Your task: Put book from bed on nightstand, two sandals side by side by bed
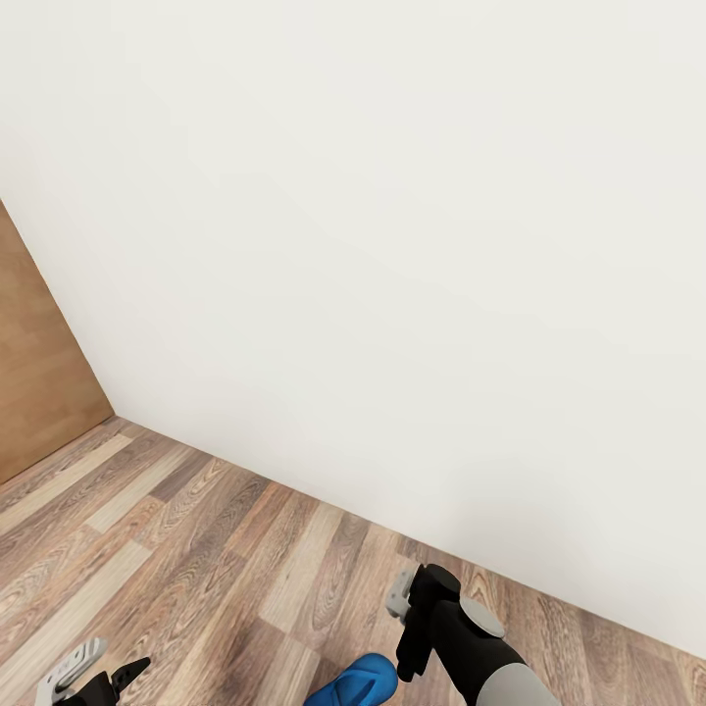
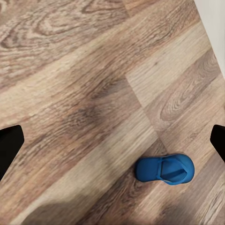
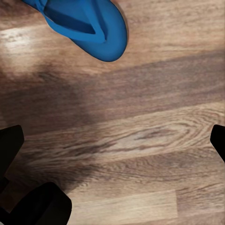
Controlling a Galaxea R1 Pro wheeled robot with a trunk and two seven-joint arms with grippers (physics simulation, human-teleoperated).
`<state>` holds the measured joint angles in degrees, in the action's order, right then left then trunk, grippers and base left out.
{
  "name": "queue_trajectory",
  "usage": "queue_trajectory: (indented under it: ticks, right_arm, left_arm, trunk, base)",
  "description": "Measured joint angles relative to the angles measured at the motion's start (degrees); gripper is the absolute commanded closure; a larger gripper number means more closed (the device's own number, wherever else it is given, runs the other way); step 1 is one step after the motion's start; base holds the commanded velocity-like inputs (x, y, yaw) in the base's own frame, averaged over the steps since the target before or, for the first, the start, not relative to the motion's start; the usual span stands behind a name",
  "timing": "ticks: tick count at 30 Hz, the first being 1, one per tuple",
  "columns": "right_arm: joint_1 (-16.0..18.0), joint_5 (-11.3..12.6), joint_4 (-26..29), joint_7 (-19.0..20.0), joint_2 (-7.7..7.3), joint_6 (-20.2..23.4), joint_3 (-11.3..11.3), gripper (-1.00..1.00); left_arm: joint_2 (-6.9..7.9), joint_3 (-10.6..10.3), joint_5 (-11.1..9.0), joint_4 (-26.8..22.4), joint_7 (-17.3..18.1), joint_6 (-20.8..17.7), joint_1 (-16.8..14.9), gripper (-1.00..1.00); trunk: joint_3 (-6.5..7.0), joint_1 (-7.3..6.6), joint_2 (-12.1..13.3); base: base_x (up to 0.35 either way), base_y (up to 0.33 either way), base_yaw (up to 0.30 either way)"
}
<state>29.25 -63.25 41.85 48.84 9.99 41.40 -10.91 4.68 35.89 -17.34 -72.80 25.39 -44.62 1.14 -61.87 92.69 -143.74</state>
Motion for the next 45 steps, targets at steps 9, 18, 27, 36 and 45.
queue_trajectory:
  ticks: [9,18,27,36,45]
  right_arm:
    - [0.0,0.0,0.0,0.0,0.0,0.0,0.0,-1.0]
    - [0.0,0.1,0.0,0.0,0.0,0.0,-0.1,-1.0]
    - [0.0,0.0,0.0,0.0,0.0,0.0,-0.2,-1.0]
    - [0.0,0.0,0.0,-0.1,0.0,0.0,-0.3,-1.0]
    - [0.0,0.0,0.0,-0.1,0.0,0.0,-0.3,-1.0]
  left_arm:
    - [-0.09,0.1,0.0,0.0,0.0,0.0,0.0,-1.0]
    - [-0.18,0.2,0.0,0.0,0.0,0.0,0.0,-1.0]
    - [-0.19,0.3,0.0,0.0,0.1,0.0,0.0,-1.0]
    - [-0.22,0.3,0.0,0.0,0.1,0.0,0.0,-1.0]
    - [-0.2,0.3,0.0,0.0,0.1,0.0,0.0,-1.0]
  trunk:
    - [0.0,0.0,0.0]
    - [-0.15,0.0,0.0]
    - [-0.41,0.0,0.0]
    - [-0.68,0.0,0.0]
    - [-0.95,0.0,0.0]
  base:
    - [0.0,0.0,0.074]
    - [0.0,0.0,0.151]
    - [0.0,0.0,0.215]
    - [0.0,0.0,0.232]
    - [0.0,0.0,0.234]
